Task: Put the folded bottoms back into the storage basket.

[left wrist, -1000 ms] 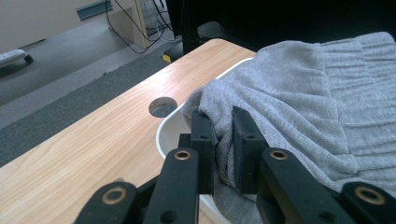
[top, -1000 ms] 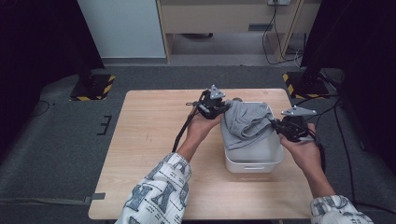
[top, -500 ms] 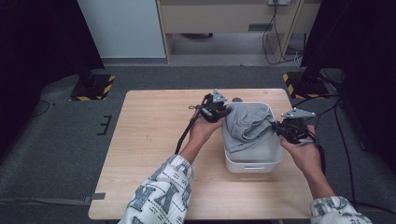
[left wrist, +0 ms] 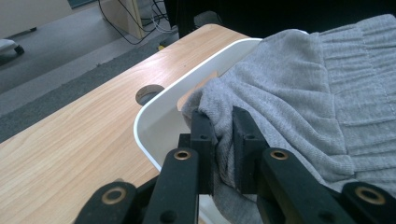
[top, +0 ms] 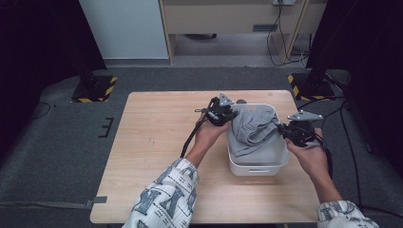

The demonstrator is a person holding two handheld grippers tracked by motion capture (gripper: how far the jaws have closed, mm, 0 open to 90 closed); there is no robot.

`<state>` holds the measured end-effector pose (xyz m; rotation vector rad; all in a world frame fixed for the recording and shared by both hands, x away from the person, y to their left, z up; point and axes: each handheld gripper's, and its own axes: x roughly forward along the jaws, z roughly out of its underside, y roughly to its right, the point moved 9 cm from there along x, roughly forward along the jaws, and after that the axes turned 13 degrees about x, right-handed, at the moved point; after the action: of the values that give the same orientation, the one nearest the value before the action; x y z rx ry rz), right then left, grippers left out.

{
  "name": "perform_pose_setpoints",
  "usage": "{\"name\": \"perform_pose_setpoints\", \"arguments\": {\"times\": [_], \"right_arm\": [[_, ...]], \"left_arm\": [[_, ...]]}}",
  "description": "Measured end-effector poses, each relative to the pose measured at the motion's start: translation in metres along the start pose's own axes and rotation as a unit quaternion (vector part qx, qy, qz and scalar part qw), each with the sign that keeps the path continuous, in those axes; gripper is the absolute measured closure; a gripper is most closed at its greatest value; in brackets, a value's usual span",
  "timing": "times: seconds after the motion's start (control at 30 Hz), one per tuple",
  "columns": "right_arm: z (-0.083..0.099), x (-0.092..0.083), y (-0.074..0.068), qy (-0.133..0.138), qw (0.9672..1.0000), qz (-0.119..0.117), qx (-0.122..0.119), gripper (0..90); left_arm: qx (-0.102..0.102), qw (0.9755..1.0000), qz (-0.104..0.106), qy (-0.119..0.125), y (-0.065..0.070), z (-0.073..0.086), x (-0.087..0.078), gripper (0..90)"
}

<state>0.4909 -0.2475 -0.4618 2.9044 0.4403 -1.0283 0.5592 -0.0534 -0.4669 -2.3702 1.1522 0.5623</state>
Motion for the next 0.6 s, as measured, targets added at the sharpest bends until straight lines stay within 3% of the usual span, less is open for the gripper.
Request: {"name": "perform_pose_setpoints", "arguments": {"times": [0.6], "right_arm": [[-0.0001,-0.001,0.0037,0.0,1.0,0.006,-0.001,80.2]], "left_arm": [[-0.009,0.9999,-0.009,0.007,-0.0039,-0.0013,0.0072,80.2]]}}
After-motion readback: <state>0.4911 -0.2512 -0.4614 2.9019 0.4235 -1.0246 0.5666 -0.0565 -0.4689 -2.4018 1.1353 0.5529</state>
